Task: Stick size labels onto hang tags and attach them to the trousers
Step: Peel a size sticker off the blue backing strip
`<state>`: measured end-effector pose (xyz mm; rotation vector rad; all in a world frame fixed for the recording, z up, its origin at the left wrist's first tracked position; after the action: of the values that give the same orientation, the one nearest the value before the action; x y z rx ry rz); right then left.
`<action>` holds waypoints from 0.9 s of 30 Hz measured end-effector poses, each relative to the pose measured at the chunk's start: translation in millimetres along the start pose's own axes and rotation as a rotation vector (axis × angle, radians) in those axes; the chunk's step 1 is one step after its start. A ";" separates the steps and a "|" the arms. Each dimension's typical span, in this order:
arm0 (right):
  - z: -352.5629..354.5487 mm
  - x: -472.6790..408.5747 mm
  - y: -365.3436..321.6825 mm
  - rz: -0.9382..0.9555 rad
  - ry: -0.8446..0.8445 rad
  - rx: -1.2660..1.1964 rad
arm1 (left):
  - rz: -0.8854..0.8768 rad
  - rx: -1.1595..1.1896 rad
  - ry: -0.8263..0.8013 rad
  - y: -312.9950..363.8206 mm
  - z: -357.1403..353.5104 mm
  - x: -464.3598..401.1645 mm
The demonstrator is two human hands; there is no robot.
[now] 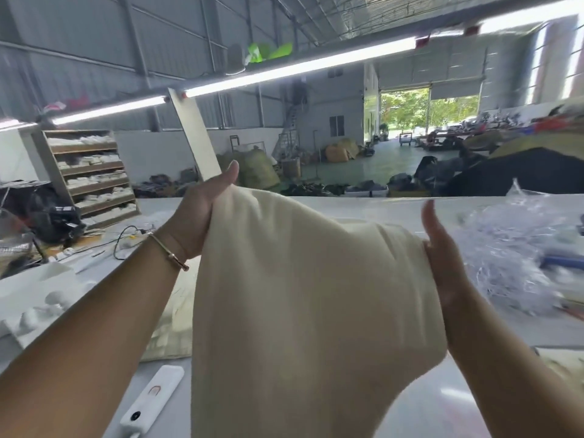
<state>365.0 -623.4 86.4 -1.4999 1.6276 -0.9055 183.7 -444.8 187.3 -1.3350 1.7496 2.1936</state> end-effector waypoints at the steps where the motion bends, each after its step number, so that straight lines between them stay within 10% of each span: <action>1: 1.1 -0.4 -2.5 0.034 0.023 0.035 | 0.048 -0.057 -0.058 -1.1 -2.5 3.4; 12: -10.7 12.6 -35.4 0.217 0.416 0.145 | 0.102 -0.405 -0.228 -5.4 53.6 19.7; 18: -44.7 -6.4 -42.6 0.196 0.437 0.190 | -0.332 -1.181 0.183 28.6 82.5 7.1; 24: -53.2 -3.6 -39.6 0.166 0.473 0.294 | -0.045 -1.002 -0.733 -28.0 -36.5 12.0; 27: -43.7 17.9 -47.3 0.205 0.503 0.323 | 0.182 -0.646 -0.869 -47.6 -62.3 21.0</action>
<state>348.7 -643.8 147.9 -0.9079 1.8280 -1.4273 231.2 -487.5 137.2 -0.0957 0.8914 2.8977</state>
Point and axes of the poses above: each hand's wrist, its own x-axis away from the middle knuckle, its own z-axis out of the back of the hand, y = z × x, the point moved 7 cm from there along -x, towards the middle knuckle, and after that the axes turned 13 degrees about -z, right-handed, at the moved point
